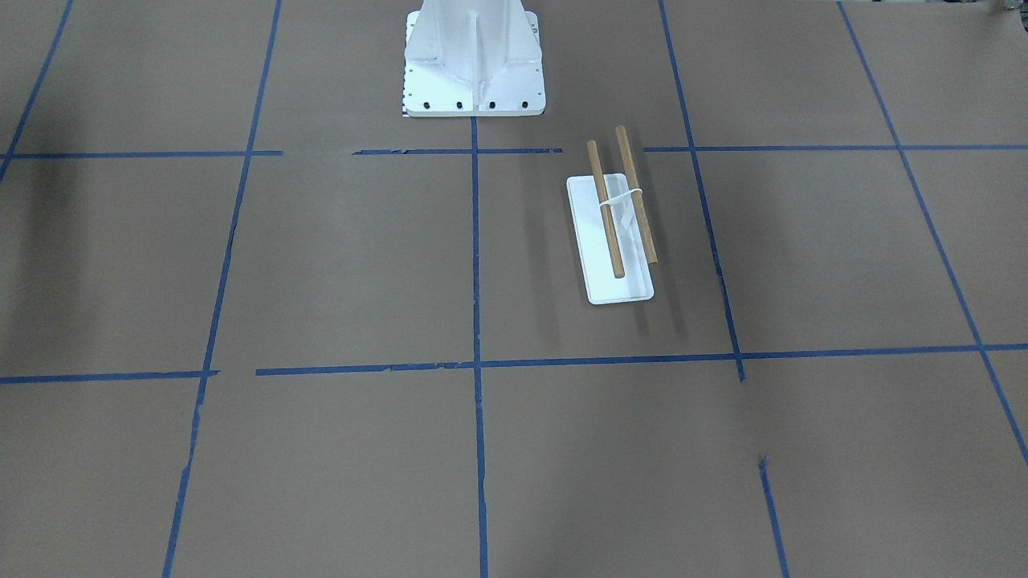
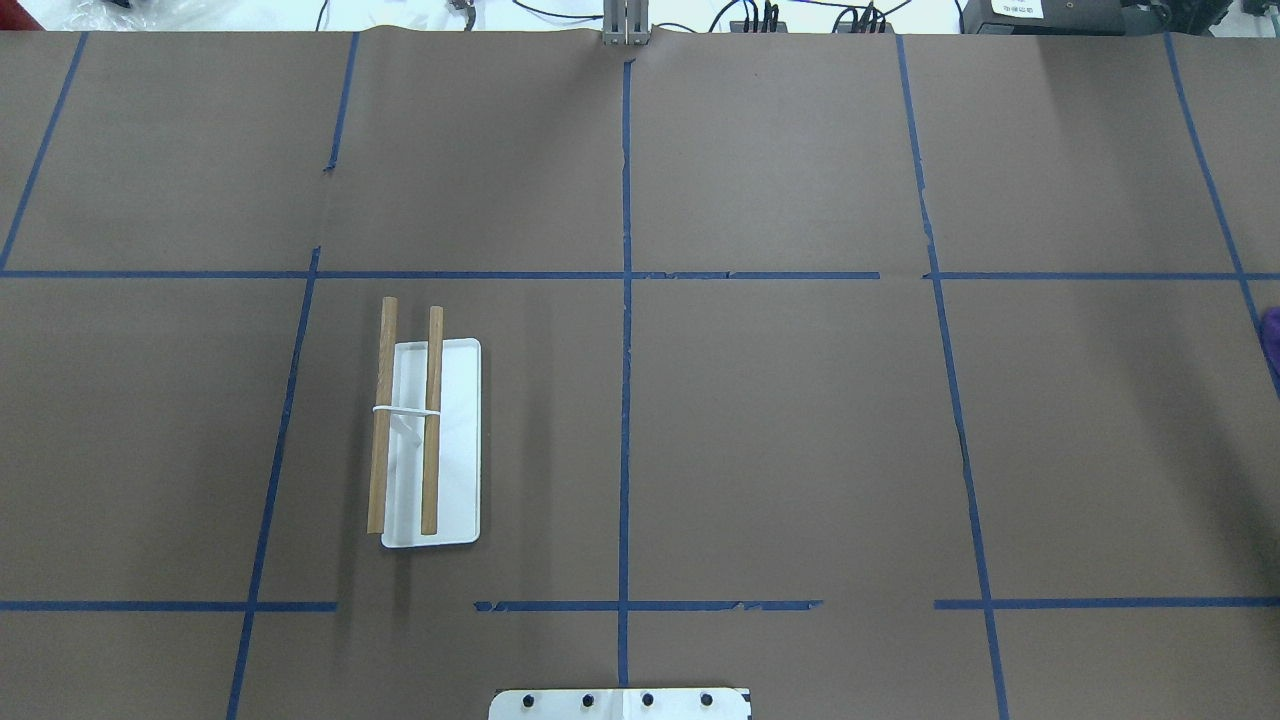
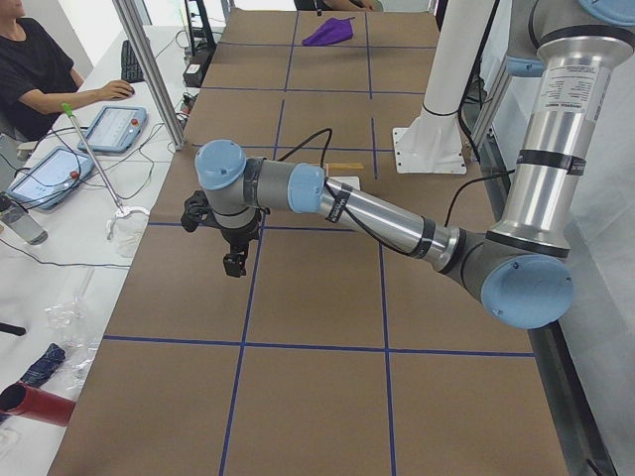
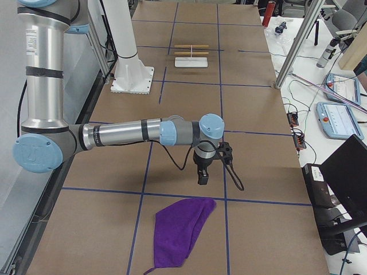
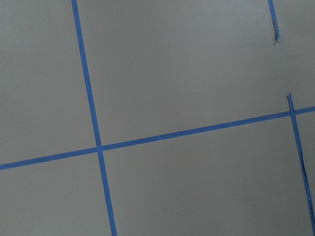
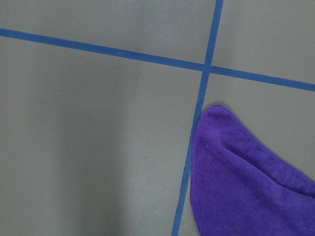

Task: Hang towel on rack

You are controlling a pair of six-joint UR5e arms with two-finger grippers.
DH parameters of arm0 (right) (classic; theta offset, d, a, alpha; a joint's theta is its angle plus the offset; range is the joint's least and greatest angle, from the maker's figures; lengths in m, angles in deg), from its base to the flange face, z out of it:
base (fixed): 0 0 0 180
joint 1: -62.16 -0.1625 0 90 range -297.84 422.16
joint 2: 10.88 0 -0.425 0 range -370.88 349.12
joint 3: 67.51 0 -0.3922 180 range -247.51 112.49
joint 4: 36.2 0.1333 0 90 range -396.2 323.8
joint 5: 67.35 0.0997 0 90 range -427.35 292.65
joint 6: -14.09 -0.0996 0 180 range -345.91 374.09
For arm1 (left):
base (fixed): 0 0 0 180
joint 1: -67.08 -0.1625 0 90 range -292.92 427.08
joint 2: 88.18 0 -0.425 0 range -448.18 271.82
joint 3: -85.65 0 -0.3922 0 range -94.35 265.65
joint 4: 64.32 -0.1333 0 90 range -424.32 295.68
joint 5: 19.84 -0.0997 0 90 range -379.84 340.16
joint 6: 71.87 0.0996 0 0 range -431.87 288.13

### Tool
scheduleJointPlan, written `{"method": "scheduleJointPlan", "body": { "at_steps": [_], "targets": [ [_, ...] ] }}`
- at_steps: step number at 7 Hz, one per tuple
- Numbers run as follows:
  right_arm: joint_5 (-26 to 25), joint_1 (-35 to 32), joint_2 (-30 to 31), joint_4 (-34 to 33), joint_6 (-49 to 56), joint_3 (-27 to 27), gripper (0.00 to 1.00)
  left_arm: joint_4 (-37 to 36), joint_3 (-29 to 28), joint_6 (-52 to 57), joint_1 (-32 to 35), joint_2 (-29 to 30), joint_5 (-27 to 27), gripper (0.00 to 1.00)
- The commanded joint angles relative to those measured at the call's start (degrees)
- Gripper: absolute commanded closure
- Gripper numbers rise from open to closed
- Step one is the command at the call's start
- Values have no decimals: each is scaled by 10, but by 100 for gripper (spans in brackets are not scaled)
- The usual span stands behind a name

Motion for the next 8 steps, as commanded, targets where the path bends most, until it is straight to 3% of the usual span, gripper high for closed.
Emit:
{"method": "scheduleJointPlan", "body": {
  "at_steps": [1, 3, 6, 8],
  "targets": [
    [-16, 3, -27, 1, 133, 68, 1, 11, -2, 1, 0, -3, 1, 0],
    [-18, 3, -78, 6, 256, 158, 6, 12, -2, 1, 0, -3, 1, 0],
    [-17, 25, -89, 157, 286, 299, 13, 12, -4, 2, 0, -3, 1, 0],
    [-17, 32, -80, 160, 286, 308, 22, 12, -3, 2, 0, -3, 1, 0]
  ]
}}
